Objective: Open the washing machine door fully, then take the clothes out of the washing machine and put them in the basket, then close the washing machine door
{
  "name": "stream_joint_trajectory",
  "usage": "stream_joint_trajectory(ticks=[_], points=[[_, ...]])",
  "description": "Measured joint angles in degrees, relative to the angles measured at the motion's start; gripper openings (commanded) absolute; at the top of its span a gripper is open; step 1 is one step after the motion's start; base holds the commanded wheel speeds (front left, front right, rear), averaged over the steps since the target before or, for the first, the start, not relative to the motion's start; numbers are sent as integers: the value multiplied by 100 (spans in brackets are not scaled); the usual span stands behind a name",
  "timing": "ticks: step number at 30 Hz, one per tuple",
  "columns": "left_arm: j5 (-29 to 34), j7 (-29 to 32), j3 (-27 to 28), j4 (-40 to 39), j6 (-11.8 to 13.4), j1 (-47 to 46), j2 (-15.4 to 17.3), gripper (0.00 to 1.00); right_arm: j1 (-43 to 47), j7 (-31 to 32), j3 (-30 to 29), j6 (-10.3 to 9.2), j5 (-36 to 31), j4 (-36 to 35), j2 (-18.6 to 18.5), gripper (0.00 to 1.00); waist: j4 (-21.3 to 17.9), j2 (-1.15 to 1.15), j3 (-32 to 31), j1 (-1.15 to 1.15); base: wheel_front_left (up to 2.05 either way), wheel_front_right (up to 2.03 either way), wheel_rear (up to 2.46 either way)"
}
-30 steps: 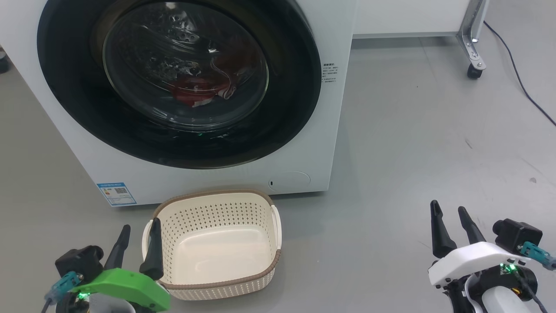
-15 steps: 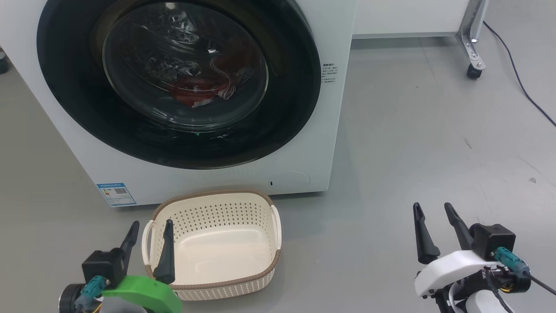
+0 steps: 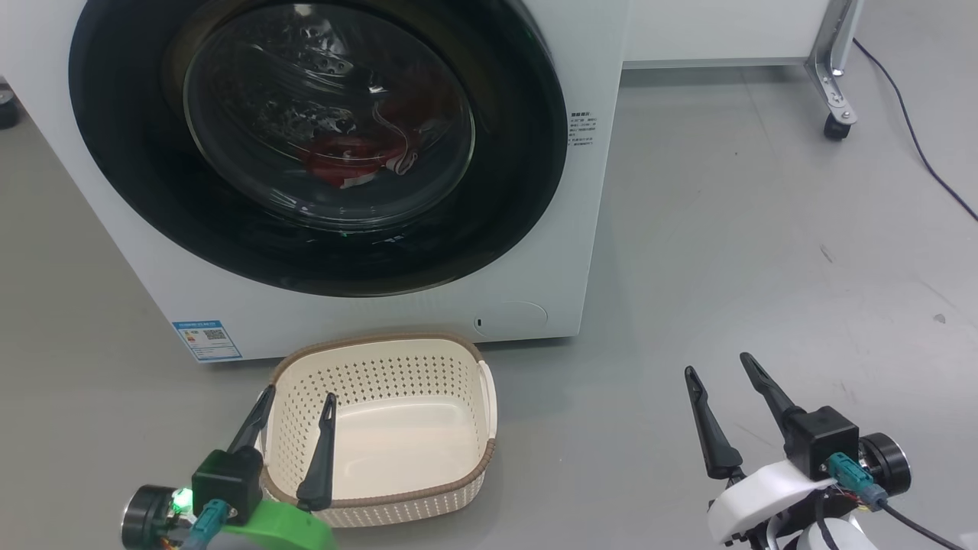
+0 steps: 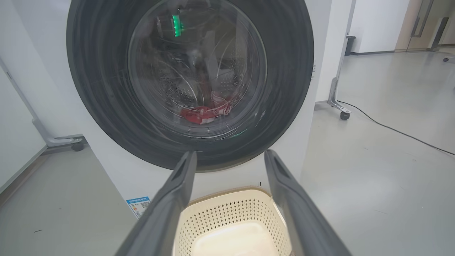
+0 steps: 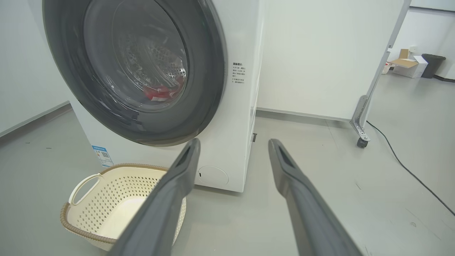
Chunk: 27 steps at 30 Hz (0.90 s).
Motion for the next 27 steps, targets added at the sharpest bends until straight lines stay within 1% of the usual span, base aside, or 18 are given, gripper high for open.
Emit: stream_joint_trajectory(ticks=[2,5,8,15,17,27], points=[[102,0,-20,13,18,4,0,100,2,-26,35,-46,-124,-11,-9,100,5,0,0,0,0,0,0],[278,-8,-42,32,56,21,-7,100,11,-69,76,-49,-304,-16,-13,100,10,0,-1,0,0,0,0],[278,-7,-24,53,56,54,-14,100,54,-74,64,-91,-303,-15,-10,100,12,0,1,0,0,0,0],[277,2,70,105,59,79,-81,100,83,-75,-64,-104,-297,4,31,100,16,0,5,0,0,0,0],[277,3,80,110,64,79,-92,100,85,-75,-87,-134,-292,10,57,100,18,0,5,0,0,0,0],[296,27,120,135,97,81,-142,100,90,-115,-137,-135,-292,73,101,100,27,0,-11,0,0,0,0]])
